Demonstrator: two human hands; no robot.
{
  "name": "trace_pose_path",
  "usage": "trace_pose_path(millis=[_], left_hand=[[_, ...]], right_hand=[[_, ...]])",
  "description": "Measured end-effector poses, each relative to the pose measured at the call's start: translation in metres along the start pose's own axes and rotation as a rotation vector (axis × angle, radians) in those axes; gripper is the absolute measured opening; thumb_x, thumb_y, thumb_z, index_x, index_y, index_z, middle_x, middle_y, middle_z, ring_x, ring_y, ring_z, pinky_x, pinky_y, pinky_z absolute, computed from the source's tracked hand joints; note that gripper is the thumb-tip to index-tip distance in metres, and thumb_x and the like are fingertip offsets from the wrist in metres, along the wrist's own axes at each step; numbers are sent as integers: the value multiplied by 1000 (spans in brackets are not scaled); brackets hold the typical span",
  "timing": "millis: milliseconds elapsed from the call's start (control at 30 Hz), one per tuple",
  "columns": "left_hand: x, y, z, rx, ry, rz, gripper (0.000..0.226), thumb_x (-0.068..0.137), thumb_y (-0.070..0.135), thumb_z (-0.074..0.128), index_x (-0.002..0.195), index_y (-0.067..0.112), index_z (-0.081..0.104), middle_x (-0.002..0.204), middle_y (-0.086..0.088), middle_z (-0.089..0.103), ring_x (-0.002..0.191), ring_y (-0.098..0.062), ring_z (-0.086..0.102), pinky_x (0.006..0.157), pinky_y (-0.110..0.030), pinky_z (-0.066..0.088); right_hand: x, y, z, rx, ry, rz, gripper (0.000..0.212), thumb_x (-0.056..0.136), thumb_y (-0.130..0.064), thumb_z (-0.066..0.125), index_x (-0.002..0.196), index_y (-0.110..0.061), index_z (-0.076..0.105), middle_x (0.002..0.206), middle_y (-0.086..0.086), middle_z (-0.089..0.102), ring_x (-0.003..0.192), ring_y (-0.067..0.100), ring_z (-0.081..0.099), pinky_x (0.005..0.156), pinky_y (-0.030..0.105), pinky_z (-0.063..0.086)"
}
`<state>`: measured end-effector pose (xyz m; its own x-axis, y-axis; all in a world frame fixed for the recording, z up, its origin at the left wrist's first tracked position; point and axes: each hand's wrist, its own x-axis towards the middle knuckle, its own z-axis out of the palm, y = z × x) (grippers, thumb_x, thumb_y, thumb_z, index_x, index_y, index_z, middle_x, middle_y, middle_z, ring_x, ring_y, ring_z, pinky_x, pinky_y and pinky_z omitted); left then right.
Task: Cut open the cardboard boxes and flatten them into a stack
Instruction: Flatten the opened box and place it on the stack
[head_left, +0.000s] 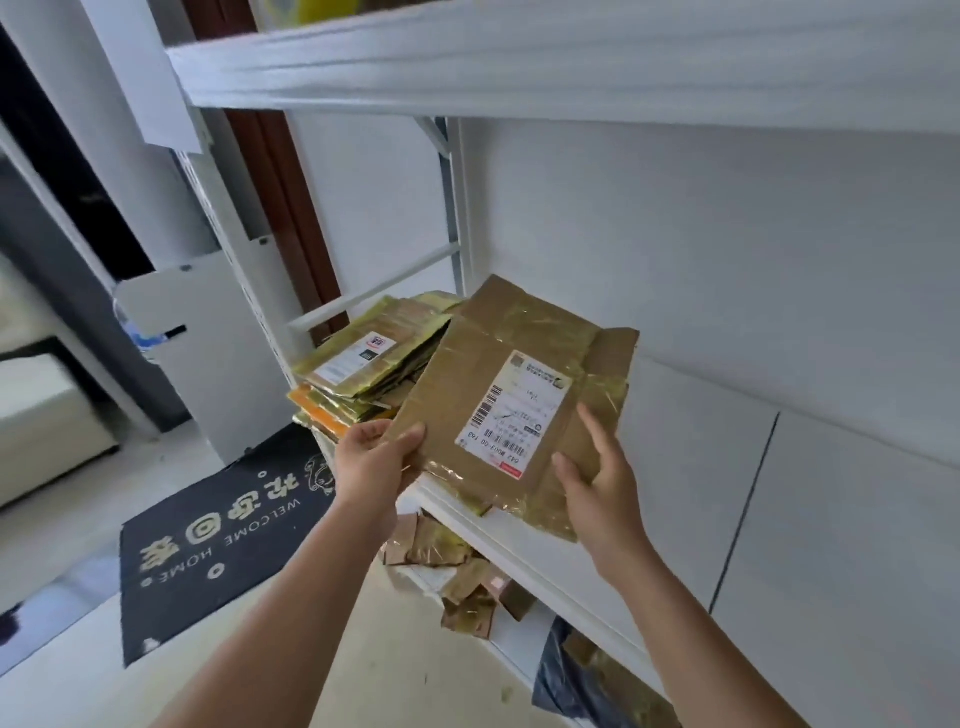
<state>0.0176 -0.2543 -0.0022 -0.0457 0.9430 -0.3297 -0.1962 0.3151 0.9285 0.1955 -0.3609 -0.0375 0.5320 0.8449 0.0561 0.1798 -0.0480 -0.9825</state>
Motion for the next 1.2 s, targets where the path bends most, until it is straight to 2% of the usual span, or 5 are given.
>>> trace_pose_path(millis=[367, 533, 667, 867, 1200], left_hand=[[179, 50, -55, 387, -8, 324, 15, 94, 12, 63, 102, 22, 71, 115, -1, 61, 76, -19, 64, 66, -34, 58], [266, 68, -64, 948, -121, 656, 21, 98, 23, 53, 103, 20, 73, 152, -5, 39, 142, -32, 31, 119, -53, 23], [303, 57, -65, 1446, -144, 767, 30, 101, 39, 43, 112, 27, 68, 165, -9, 7, 150, -41, -9, 116, -51, -21], [341, 38, -67, 1468, -506, 636, 55, 104, 39, 35, 153, 18, 23, 164, -18, 3, 152, -33, -2, 122, -45, -2], [359, 31, -63, 1672, -648, 633, 68, 102, 57, 24, 158, 22, 6, 162, -24, -10, 151, -36, -8, 122, -43, -1]], right_hand=[[99, -40, 177, -113, 164, 65, 62, 99, -13, 57, 153, -29, 31, 159, -4, 28, 148, 16, 24, 117, 35, 29], [168, -45, 253, -45, 196, 158, 63, 99, -17, 57, 153, -33, 29, 161, -3, 24, 149, 20, 23, 117, 44, 31], [202, -26, 288, -108, 163, 209, 66, 98, -14, 58, 155, -26, 27, 158, 0, 28, 146, 20, 29, 113, 35, 33], [213, -9, 298, -440, 113, 333, 65, 98, -14, 58, 154, -25, 28, 146, 7, 33, 101, 9, 52, 76, 6, 41], [250, 27, 290, -1324, -174, 66, 58, 104, -49, 11, 155, -35, -12, 159, 6, -32, 145, 30, -30, 119, 55, -15]])
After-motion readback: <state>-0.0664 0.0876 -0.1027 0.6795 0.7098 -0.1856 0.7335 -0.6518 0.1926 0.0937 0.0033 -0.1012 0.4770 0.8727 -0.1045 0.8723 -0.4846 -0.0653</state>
